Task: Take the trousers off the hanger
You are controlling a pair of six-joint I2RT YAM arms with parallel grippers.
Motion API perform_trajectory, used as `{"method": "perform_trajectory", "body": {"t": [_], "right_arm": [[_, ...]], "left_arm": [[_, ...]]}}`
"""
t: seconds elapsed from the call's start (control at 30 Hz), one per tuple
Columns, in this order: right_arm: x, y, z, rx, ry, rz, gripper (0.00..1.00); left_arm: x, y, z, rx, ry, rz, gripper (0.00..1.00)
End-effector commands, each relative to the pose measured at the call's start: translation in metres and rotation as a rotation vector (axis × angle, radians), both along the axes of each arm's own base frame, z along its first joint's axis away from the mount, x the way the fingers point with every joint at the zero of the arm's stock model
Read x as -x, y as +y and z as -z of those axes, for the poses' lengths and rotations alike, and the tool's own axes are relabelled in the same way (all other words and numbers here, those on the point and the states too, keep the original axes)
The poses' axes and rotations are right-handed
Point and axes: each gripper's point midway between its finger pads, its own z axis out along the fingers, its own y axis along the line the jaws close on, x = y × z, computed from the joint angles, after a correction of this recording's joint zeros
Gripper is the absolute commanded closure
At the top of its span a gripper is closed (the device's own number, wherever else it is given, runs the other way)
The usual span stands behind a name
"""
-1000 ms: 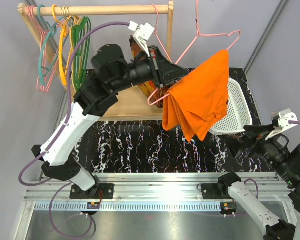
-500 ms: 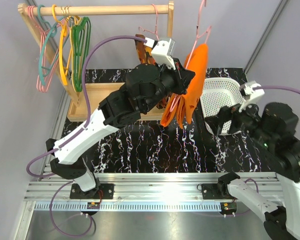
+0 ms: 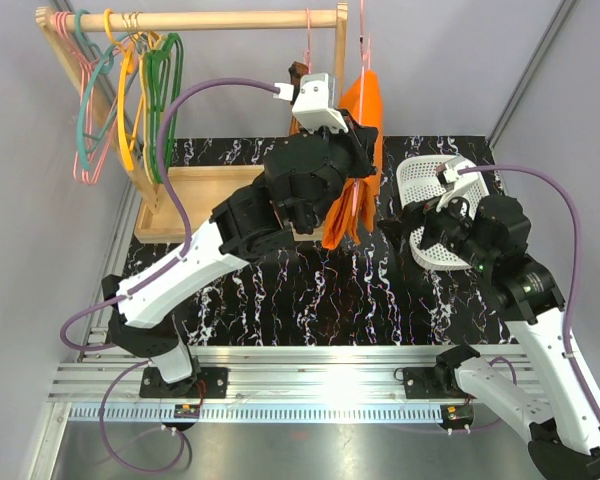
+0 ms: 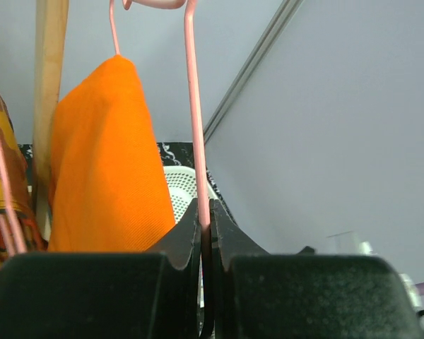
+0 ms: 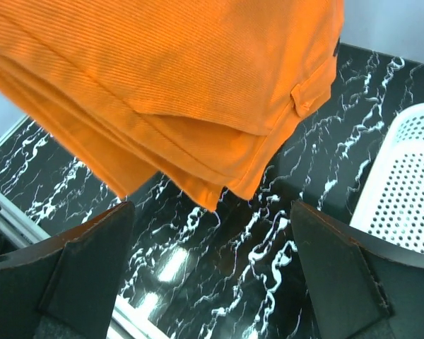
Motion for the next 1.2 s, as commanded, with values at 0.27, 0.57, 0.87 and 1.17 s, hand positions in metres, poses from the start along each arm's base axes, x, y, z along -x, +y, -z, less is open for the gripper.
{"method": "perform_trajectory", "body": {"t": [0.27, 0.57, 0.87, 1.17], "right_arm": [[-0.015, 0.015, -0.037, -0.052, -0.250, -0.013, 0.01], [-0.036, 0.022, -0.026, 0.053, -0.306, 0.062, 0.01], [-0.034, 0.032, -0.040, 0.037, -0.411, 0.041, 0.12], [-0.025, 0.030, -0.060, 0.058, -0.538, 0.009, 0.37]], "left_arm": [[0.008, 0.019, -0.078, 0.399, -0.079, -0.096, 1.00], [0.010, 0.013, -0.075, 0.398, -0.073, -0.118, 1.00], [0.011, 0.011, -0.066, 0.380, -0.046, -0.104, 1.00], [0.017, 0.008, -0.061, 0.356, -0.033, -0.055, 1.00]]}}
